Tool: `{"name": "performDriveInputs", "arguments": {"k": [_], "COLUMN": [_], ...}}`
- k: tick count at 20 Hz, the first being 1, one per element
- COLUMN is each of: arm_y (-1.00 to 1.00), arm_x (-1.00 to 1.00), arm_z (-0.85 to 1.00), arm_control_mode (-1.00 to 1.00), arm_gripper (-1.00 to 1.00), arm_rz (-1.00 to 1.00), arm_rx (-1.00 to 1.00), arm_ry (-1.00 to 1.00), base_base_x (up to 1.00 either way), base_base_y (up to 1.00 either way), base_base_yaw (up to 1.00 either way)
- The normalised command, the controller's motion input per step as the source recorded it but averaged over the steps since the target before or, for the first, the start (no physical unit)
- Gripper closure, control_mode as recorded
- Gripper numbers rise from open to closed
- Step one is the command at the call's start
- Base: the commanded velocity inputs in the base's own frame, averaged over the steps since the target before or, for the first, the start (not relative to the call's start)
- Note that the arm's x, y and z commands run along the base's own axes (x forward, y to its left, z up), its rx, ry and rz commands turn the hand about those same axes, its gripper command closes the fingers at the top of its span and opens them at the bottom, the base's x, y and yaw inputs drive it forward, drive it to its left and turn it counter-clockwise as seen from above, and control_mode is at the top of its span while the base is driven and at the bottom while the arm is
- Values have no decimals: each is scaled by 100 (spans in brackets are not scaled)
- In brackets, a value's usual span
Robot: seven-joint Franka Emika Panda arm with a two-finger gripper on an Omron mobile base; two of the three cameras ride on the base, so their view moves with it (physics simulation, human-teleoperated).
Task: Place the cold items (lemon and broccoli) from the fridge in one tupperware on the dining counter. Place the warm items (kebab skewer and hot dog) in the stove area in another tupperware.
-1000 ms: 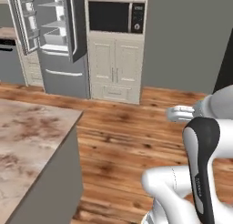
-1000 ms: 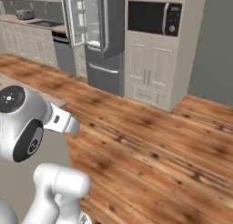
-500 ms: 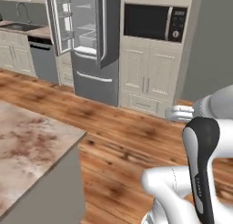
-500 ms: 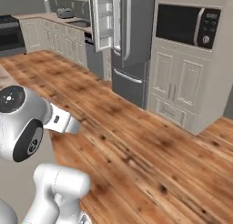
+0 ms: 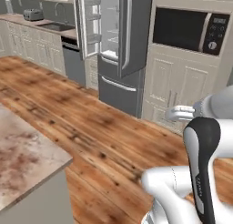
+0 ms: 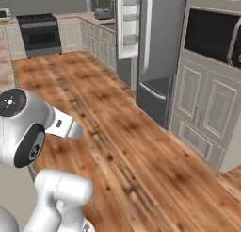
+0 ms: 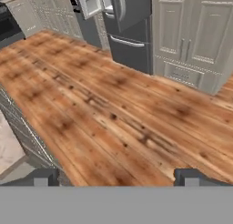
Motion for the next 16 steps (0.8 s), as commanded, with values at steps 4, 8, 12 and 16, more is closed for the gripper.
{"name": "performDriveInputs", "arguments": {"k": [4, 8, 12, 16], "arm_y": [0, 0, 0, 0], "arm_x": [0, 0, 0, 0], "arm_z": [0, 0, 0, 0], "arm_control_mode": [100, 100, 100, 100], "arm_gripper": [-100, -100, -100, -100], "arm_rz": [0, 0, 0, 0], "arm_rx": [0, 0, 0, 0], "arm_ry": [0, 0, 0, 0], "base_base_x": [100, 100, 100, 100], "base_base_y": [-32, -29, -26, -21], "base_base_yaw": [32, 30, 25, 19]}}
